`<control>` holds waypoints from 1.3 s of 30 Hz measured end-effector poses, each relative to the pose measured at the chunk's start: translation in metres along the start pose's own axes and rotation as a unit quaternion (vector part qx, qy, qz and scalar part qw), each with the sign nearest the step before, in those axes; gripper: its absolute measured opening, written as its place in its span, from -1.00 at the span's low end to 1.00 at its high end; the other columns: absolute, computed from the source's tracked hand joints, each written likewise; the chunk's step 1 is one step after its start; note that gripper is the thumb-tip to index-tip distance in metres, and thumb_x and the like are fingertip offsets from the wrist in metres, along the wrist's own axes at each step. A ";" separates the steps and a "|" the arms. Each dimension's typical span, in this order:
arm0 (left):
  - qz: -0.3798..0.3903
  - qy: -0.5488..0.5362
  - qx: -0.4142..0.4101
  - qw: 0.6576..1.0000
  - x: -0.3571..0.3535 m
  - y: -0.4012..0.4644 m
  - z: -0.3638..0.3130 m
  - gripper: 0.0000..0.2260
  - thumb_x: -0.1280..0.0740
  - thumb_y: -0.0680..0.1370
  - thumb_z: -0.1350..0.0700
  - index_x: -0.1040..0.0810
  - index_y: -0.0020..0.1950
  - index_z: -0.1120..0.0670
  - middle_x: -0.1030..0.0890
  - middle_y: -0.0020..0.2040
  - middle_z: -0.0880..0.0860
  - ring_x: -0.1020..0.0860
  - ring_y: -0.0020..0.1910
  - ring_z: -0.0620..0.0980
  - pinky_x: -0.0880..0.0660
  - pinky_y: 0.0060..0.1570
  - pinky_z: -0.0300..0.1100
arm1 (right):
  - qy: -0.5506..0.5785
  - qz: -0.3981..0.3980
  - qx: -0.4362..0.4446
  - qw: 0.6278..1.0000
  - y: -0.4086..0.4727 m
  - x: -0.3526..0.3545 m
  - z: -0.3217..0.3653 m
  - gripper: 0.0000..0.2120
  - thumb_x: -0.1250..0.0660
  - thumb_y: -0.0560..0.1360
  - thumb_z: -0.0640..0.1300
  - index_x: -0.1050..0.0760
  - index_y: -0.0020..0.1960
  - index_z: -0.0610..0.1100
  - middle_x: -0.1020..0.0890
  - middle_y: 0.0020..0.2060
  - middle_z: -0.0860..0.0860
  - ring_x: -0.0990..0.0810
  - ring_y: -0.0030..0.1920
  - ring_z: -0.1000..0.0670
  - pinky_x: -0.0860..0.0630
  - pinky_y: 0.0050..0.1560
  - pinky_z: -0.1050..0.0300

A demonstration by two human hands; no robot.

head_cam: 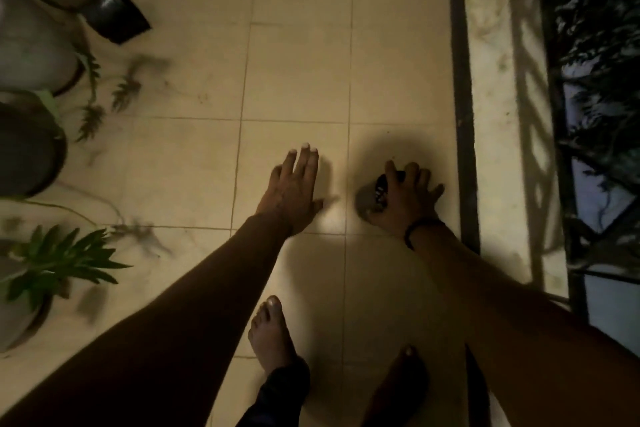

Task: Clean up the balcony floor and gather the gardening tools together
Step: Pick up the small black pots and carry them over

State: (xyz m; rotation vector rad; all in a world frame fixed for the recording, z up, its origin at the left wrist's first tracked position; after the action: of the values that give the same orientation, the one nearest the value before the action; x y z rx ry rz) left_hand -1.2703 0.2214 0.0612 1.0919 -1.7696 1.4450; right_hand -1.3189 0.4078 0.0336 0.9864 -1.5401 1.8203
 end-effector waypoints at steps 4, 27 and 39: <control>0.004 -0.113 -0.067 0.991 0.035 -0.029 -0.011 0.13 -0.47 0.44 -0.21 0.34 0.60 0.09 0.20 0.64 0.10 0.16 0.61 0.13 0.03 0.57 0.07 | 0.196 -0.017 0.018 0.980 -0.022 0.087 0.065 -0.03 -0.44 0.38 0.24 0.03 0.57 -0.01 -0.11 0.42 -0.17 -0.10 0.42 -0.25 -0.28 0.32 -0.26; -0.397 -0.286 0.277 0.827 0.361 -0.198 0.276 -0.08 -0.53 0.18 -0.39 -0.35 0.41 -0.02 -0.50 0.26 -0.03 -0.49 0.21 -0.02 -0.49 0.11 -0.08 | 0.204 0.060 0.269 0.939 -0.031 0.409 0.464 -0.20 -0.06 0.53 0.39 -0.07 0.58 -0.09 -0.20 0.51 -0.18 -0.17 0.49 -0.24 -0.19 0.46 -0.18; -0.478 -0.415 0.452 0.628 0.328 -0.170 0.287 -0.06 -0.62 0.15 -0.26 -0.34 0.43 -0.03 -0.48 0.31 -0.04 -0.45 0.29 -0.03 -0.51 0.14 -0.04 | -0.162 0.049 0.386 0.907 0.063 0.426 0.465 -0.03 -0.28 0.49 0.31 0.26 0.59 -0.02 0.10 0.56 -0.12 -0.04 0.52 -0.21 -0.08 0.45 -0.28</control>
State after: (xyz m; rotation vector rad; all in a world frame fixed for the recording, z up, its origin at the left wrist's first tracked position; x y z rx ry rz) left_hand -1.2660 -0.1425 0.3552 2.9763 -0.3196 1.0449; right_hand -1.5309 -0.0799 0.3785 1.6579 -1.0208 2.5075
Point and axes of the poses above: each hand's wrist, its own y-axis towards the middle knuckle, its own x-axis out of the back of the hand, z = x × y, the point moved 8 cm from there along y, towards the middle knuckle
